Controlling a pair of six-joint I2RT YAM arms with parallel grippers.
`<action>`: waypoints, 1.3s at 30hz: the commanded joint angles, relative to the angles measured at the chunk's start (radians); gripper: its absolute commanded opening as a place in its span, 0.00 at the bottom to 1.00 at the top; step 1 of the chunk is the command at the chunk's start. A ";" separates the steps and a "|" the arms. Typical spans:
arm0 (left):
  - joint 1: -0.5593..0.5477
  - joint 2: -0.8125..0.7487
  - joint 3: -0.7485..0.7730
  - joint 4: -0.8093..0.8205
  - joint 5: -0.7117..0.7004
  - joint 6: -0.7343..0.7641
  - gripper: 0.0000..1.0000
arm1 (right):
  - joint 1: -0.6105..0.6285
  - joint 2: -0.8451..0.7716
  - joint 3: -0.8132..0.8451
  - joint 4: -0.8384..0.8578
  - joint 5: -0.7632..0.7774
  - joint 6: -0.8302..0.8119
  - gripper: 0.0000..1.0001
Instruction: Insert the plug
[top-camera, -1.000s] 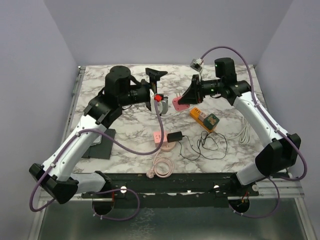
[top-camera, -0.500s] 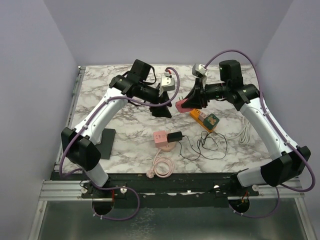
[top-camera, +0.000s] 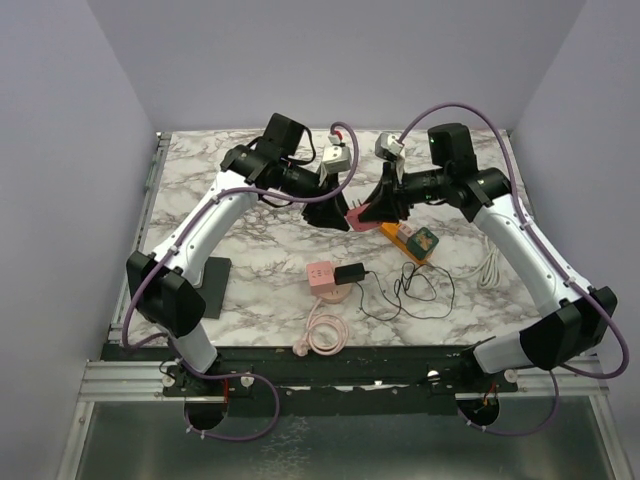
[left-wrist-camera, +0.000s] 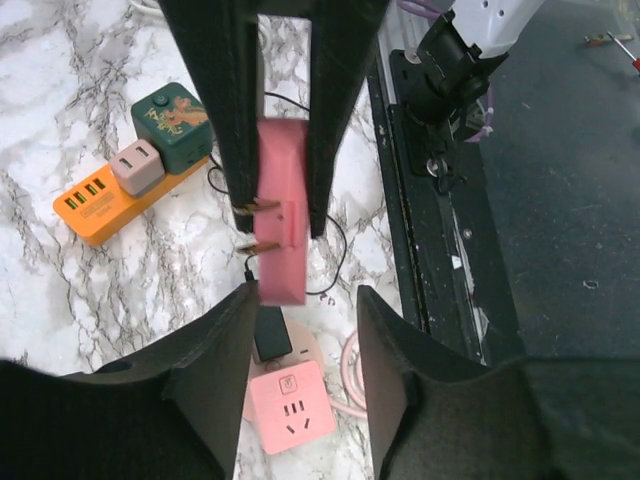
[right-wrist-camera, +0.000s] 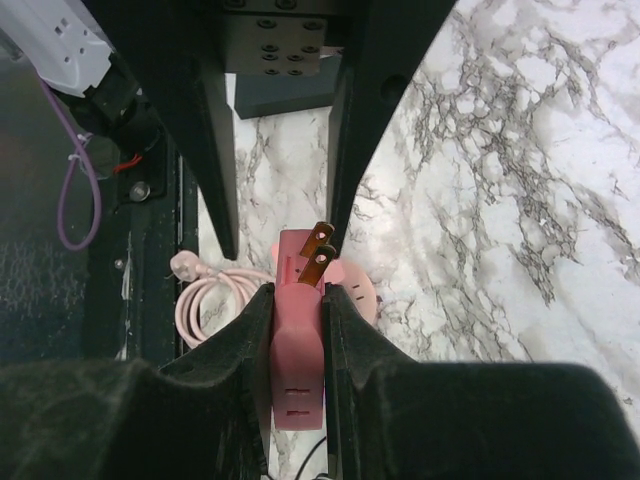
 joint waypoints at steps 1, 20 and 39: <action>0.002 0.048 0.059 0.008 0.055 -0.035 0.43 | 0.018 0.020 0.027 -0.011 0.000 -0.020 0.06; 0.004 0.027 0.112 0.111 0.059 -0.120 0.00 | 0.014 -0.089 -0.090 0.314 0.119 0.208 0.99; 0.038 -0.207 -0.027 0.810 0.039 -0.615 0.00 | -0.041 -0.193 -0.377 1.489 -0.012 0.922 0.55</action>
